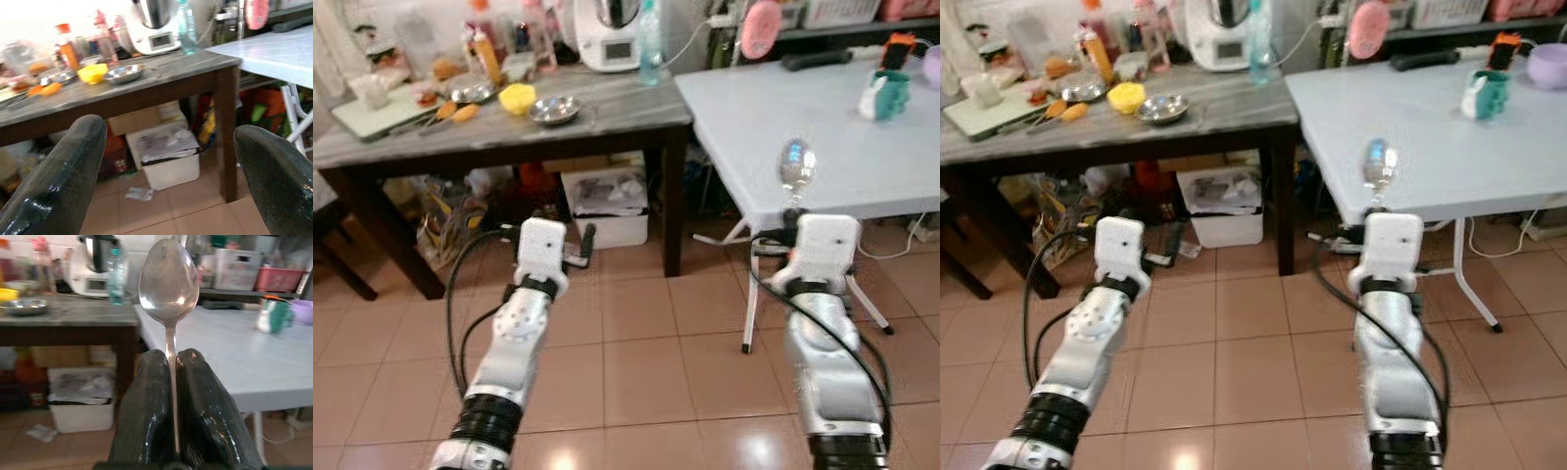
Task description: Setting the table
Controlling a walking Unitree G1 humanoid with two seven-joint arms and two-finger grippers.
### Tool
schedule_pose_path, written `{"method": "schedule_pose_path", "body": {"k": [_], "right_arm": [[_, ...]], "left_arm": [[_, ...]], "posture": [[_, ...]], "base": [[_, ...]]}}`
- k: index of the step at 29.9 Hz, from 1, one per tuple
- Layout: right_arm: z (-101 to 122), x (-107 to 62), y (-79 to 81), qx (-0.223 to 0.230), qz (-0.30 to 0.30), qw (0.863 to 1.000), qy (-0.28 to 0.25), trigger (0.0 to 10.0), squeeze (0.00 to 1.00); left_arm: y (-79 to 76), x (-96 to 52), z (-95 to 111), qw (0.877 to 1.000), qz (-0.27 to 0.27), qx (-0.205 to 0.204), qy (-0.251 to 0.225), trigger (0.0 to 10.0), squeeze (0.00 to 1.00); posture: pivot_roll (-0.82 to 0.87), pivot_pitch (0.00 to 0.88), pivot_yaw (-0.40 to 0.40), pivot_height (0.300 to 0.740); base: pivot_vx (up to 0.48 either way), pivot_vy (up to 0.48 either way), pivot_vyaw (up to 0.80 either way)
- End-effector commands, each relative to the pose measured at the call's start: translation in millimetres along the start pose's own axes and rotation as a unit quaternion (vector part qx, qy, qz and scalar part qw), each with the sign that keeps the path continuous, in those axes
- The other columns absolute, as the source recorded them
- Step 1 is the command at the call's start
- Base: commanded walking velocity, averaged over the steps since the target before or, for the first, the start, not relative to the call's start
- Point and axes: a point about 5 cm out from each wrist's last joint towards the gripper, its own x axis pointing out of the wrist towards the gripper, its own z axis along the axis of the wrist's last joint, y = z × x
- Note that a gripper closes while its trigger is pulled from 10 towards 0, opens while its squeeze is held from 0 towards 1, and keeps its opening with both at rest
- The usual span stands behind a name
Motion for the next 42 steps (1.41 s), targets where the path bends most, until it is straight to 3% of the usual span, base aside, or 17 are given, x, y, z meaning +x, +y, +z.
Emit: {"method": "schedule_pose_path", "body": {"k": [1, 42], "right_arm": [[3.7, 1.0, -6.9, -0.002, -0.013, 1.0, -0.008, 10.0, 0.0], [3.5, 0.7, -5.6, -0.015, -0.012, 1.0, -0.01, 10.0, 0.0]], "left_arm": [[-5.2, -0.5, 1.6, 1.0, -0.015, -0.013, -0.001, 10.0, 0.0], [-12.3, 0.0, 0.5, 0.998, -0.041, -0.039, 0.01, 10.0, 0.0]], "posture": [[-0.13, 0.0, 0.101, 0.74], [-0.14, 0.0, 0.107, 0.74]], "base": [[0.262, 0.0, 0.0], [0.345, 0.0, 0.01]]}}
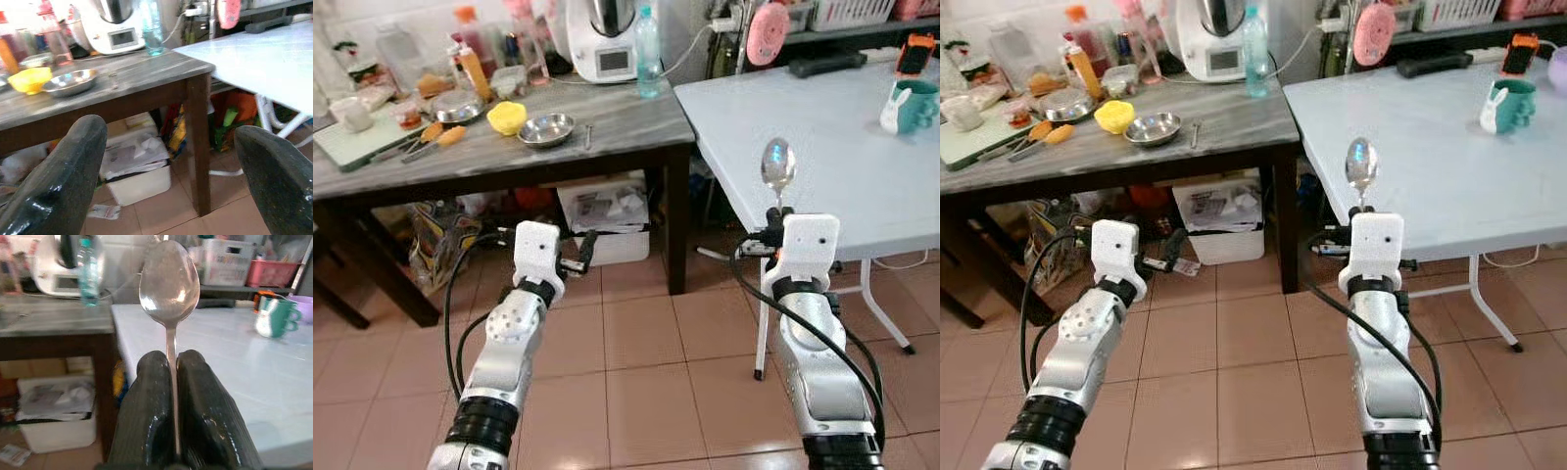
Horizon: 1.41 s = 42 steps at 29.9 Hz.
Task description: Setting the table
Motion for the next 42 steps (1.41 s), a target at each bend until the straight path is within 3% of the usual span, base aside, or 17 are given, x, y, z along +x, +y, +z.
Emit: {"method": "schedule_pose_path", "body": {"k": [1, 26, 32, 42], "right_arm": [[6.1, 1.6, -2.8, -0.001, -0.004, 1.0, -0.013, 10.0, 0.0], [7.0, -3.3, -1.2, 0.002, 0.0, 1.0, -0.013, 10.0, 0.0], [0.9, -21.9, -14.7, -0.006, -0.004, 1.0, 0.0, 10.0, 0.0], [-3.3, -52.6, -21.5, -0.006, -0.022, 0.999, 0.023, 10.0, 0.0]], "left_arm": [[-2.0, 0.7, 1.3, 1.0, -0.004, -0.001, 0.0, 10.0, 0.0], [-6.6, 3.0, 2.0, 1.0, -0.013, 0.0, -0.003, 10.0, 0.0], [-7.3, 2.0, 1.0, 1.0, -0.014, 0.001, -0.002, 10.0, 0.0], [-8.3, 1.2, -0.9, 1.0, -0.015, -0.002, 0.002, 10.0, 0.0]], "posture": [[-0.14, 0.0, 0.107, 0.74], [-0.15, 0.0, 0.105, 0.74], [-0.15, 0.0, 0.107, 0.74], [-0.17, 0.0, 0.109, 0.74]], "base": [[0.341, 0.0, 0.49], [0.341, 0.0, 0.52], [0.341, 0.0, 0.0], [0.333, 0.0, 0.0]]}}
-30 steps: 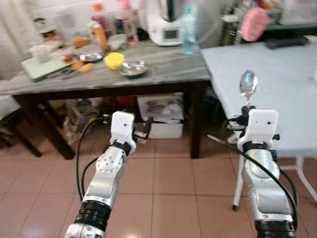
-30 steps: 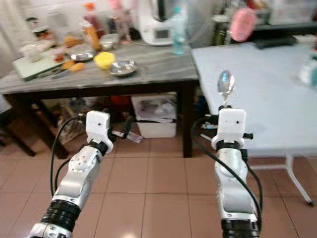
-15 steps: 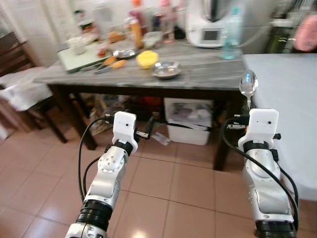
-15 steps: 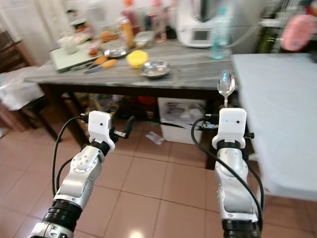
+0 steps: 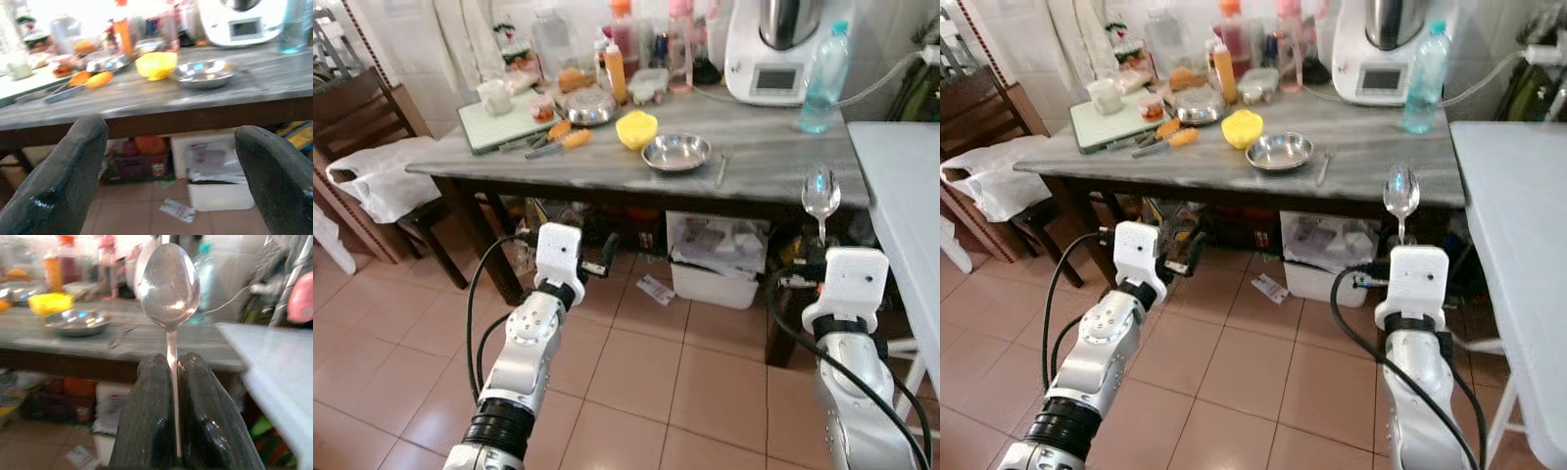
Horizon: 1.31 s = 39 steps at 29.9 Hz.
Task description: Setting the table
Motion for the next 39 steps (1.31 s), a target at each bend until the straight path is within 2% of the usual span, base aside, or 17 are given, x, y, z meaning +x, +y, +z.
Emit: {"method": "schedule_pose_path", "body": {"k": [1, 3, 11, 39], "right_arm": [[5.1, -1.8, -7.2, -0.005, -0.011, 1.0, -0.007, 10.0, 0.0], [2.3, -7.9, -11.0, -0.003, -0.018, 1.0, 0.004, 10.0, 0.0], [0.3, -14.0, -16.1, -0.008, -0.027, 0.999, 0.014, 10.0, 0.0], [2.9, -5.8, -11.2, -0.009, -0.022, 1.0, 0.015, 10.0, 0.0]], "left_arm": [[-3.4, 2.2, 3.1, 1.0, -0.008, 0.001, -0.004, 10.0, 0.0], [-4.3, 2.2, 2.6, 1.0, -0.01, 0.0, -0.003, 10.0, 0.0], [-6.4, 3.6, 2.4, 1.0, -0.014, -0.001, -0.002, 10.0, 0.0], [-9.3, 2.2, 0.7, 1.0, -0.019, -0.001, 0.0, 10.0, 0.0]], "posture": [[-0.17, 0.0, 0.109, 0.74], [-0.18, 0.0, 0.109, 0.74], [-0.18, 0.0, 0.113, 0.74], [-0.17, 0.0, 0.106, 0.74]], "base": [[0.33, 0.0, 0.0], [0.326, 0.0, 0.0], [0.324, 0.0, 0.0], [0.388, 0.0, 0.0]]}}
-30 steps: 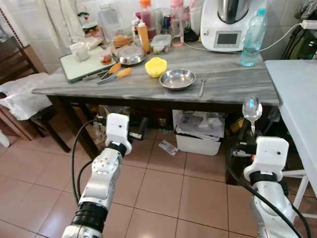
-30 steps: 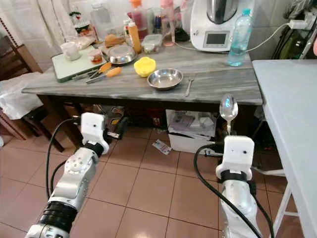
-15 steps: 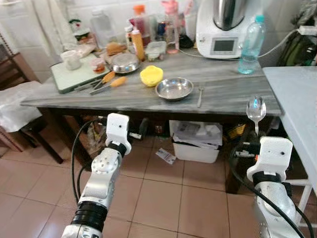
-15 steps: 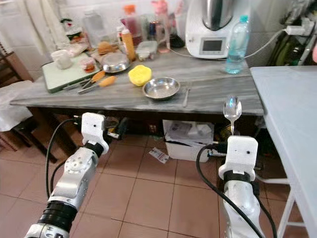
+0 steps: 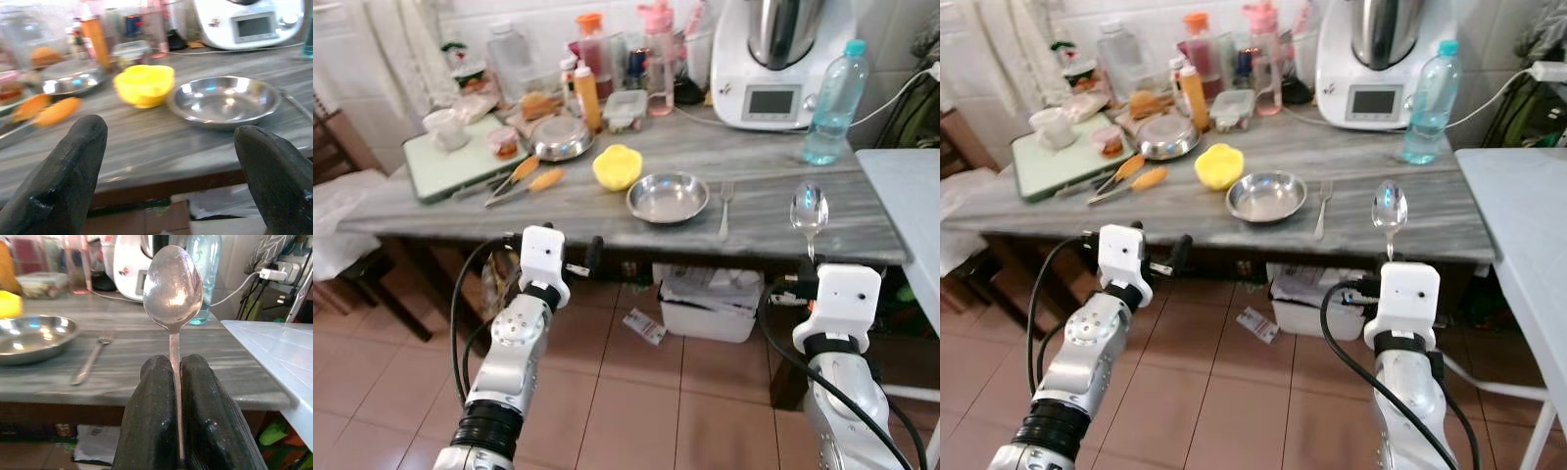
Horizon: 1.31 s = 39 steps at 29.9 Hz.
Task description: Setting the table
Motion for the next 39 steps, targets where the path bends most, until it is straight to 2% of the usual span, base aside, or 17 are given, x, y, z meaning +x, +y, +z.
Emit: {"method": "schedule_pose_path", "body": {"k": [1, 9, 17, 25, 27, 34, 39], "right_arm": [[4.0, 1.9, 1.6, 0.002, -0.001, 1.0, -0.005, 10.0, 0.0], [3.3, 3.9, 1.8, 0.002, -0.003, 1.0, -0.004, 10.0, 0.0], [2.3, 5.7, 3.6, 0.006, 0.001, 1.0, 0.0, 10.0, 0.0], [2.0, 6.6, 3.2, 0.005, 0.002, 1.0, 0.002, 10.0, 0.0], [2.4, 6.6, 3.8, 0.003, 0.003, 1.0, 0.001, 10.0, 0.0], [2.6, 6.4, 3.9, 0.003, 0.003, 1.0, 0.0, 10.0, 0.0], [2.0, 6.6, 3.4, 0.006, -0.001, 1.0, 0.003, 10.0, 0.0]], "left_arm": [[6.5, -0.1, 4.7, 1.0, 0.004, 0.014, -0.006, 10.0, 0.0], [5.9, -0.7, 4.5, 1.0, 0.001, 0.009, -0.007, 10.0, 0.0], [5.3, -2.8, 3.9, 1.0, -0.006, 0.004, -0.008, 10.0, 0.0], [2.9, -7.6, 3.6, 1.0, -0.019, -0.004, -0.011, 10.0, 0.0], [2.9, -11.6, 3.6, 1.0, -0.025, -0.001, -0.013, 10.0, 0.0], [2.7, -12.2, 3.9, 1.0, -0.027, -0.001, -0.014, 10.0, 0.0], [0.6, -11.2, 4.7, 0.999, -0.033, -0.002, -0.013, 10.0, 0.0]], "posture": [[-0.17, 0.0, 0.106, 0.74], [-0.17, 0.0, 0.102, 0.74], [-0.16, 0.0, 0.096, 0.74], [-0.16, 0.0, 0.095, 0.74], [-0.16, 0.0, 0.095, 0.74], [-0.16, 0.0, 0.097, 0.74], [-0.16, 0.0, 0.1, 0.74]], "base": [[0.412, 0.0, 0.0], [0.406, -0.062, 0.0], [0.0, 0.0, 0.0], [0.0, 0.0, -0.71], [0.0, 0.0, 0.0], [0.0, 0.0, 0.0], [0.0, 0.0, -0.77]]}}
